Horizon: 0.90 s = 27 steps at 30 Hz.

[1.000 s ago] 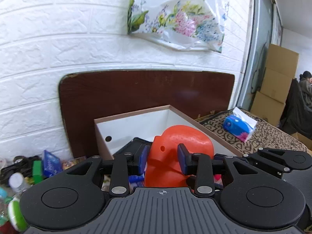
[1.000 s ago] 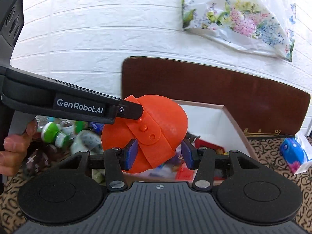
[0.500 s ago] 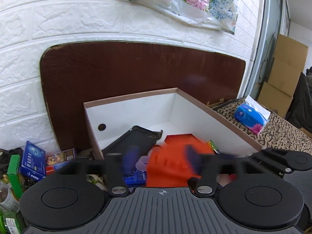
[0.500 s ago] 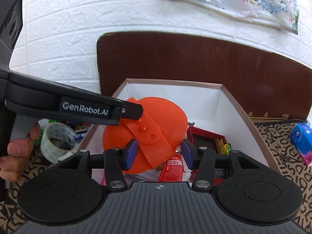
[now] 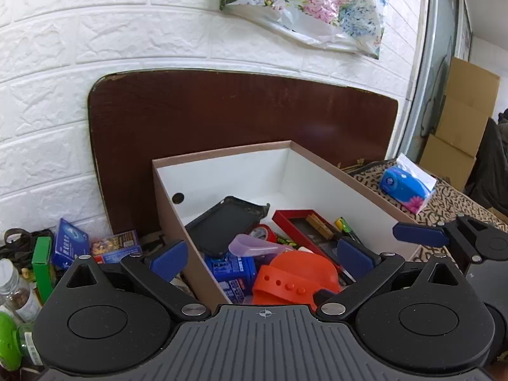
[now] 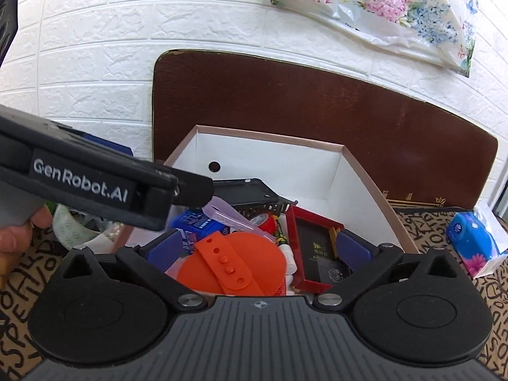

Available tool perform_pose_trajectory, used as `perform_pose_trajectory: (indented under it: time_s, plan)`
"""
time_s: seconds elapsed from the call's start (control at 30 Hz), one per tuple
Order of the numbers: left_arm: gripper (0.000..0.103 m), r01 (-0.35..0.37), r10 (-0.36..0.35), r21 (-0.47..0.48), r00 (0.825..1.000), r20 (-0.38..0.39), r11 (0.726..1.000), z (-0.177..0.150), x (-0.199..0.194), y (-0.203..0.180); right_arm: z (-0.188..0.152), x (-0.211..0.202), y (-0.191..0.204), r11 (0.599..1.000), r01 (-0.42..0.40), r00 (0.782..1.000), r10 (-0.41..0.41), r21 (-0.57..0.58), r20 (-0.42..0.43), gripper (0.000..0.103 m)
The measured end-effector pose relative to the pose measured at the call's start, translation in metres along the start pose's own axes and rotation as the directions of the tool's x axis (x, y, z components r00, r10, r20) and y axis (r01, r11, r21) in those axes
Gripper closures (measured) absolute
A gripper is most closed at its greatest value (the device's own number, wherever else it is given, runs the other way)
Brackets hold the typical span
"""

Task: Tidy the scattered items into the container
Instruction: 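Lower the orange pad into the box and open both tools, then withdraw both tools from the box toward the clear green-patterned tape roll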

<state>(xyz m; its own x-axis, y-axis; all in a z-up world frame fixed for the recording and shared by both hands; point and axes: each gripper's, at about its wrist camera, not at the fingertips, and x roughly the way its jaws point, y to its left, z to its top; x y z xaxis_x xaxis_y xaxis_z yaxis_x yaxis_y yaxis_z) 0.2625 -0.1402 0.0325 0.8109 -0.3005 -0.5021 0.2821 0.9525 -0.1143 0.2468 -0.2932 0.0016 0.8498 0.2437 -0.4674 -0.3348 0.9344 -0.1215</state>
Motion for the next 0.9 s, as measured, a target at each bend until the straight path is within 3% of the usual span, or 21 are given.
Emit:
perform_pose_trajectory:
  time_s: [0.3,0.4,0.9]
  plan:
    - [0.000,-0.004,0.004,0.009,1.000,0.011,1.000,-0.004,-0.030,-0.005,0.009,-0.026,0.009,1.000,-0.007,0.999,0.007,-0.012,0.031,0.000]
    - [0.000,-0.012,0.013,-0.033,1.000,0.006,0.999,-0.015,-0.047,-0.001,0.009,-0.037,0.016,1.000,-0.018,0.999,0.019,-0.005,0.037,0.000]
    - [0.000,-0.088,0.073,-0.259,0.995,-0.065,0.962,-0.124,-0.128,0.052,-0.041,-0.077,0.113,0.973,-0.223,0.975,0.224,-0.054,0.005,0.000]
